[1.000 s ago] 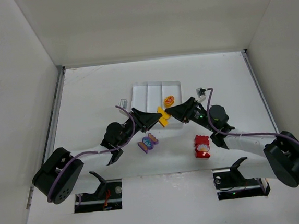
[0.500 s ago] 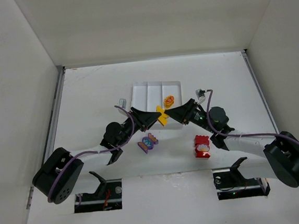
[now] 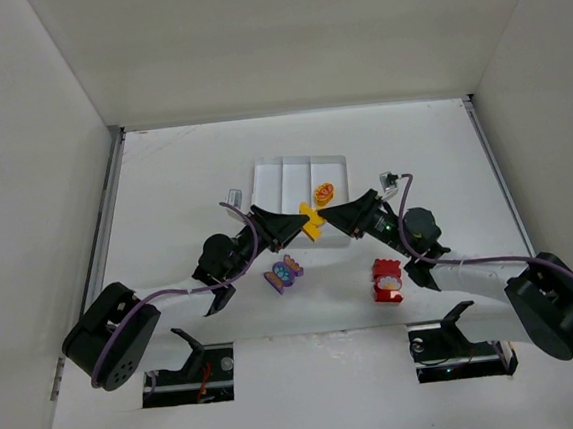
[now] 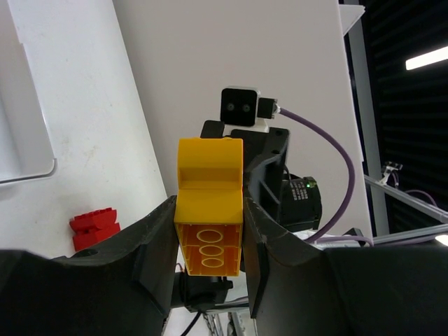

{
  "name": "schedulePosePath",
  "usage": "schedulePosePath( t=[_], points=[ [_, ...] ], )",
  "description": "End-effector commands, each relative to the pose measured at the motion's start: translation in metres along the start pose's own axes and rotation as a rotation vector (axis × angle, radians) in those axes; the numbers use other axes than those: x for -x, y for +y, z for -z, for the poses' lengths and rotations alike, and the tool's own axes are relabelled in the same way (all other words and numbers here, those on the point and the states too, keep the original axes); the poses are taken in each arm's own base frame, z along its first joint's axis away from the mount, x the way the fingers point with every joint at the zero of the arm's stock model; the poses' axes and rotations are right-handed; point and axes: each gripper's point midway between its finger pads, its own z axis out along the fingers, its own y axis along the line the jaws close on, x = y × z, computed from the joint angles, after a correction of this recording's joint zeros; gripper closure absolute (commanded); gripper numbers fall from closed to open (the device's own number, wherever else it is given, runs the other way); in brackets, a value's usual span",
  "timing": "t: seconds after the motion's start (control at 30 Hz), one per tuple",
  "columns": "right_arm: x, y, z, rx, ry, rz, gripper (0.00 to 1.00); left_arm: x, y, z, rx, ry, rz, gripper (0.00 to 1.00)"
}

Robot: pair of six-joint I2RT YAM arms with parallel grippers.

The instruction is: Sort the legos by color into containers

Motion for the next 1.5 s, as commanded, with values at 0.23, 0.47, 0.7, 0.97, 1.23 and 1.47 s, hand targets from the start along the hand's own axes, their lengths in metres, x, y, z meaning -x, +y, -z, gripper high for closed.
schedulePosePath(
  t=[0.23, 0.47, 0.7, 0.97, 1.23, 1.47],
  points=[
    [0.003, 0.019, -0.001, 0.086, -0.009, -0.002, 0.64, 0.004, -0.023, 0.002, -0.098, -0.020, -0.029, 0.91],
    [0.022, 0.015, 0.005, 0.088, -0.072, -0.009, 0.67, 0.003, -0.023, 0.011, -0.103, -0.024, -0.034, 0.93],
    [0.039, 0.007, 0.004, 0.074, -0.101, -0.009, 0.67, 0.003, -0.018, 0.017, -0.100, -0.030, -0.030, 0.95],
    [0.056, -0.006, 0.004, 0.038, -0.146, -0.009, 0.68, 0.002, -0.018, 0.019, -0.106, -0.031, -0.030, 0.95],
    [0.058, -0.041, -0.005, -0.109, -0.130, 0.016, 0.68, 0.008, -0.020, 0.020, -0.108, -0.045, -0.032, 0.95],
    [0.062, -0.093, -0.006, -0.461, -0.146, 0.204, 0.67, 0.027, -0.017, 0.015, -0.072, -0.084, -0.059, 0.94]
  ],
)
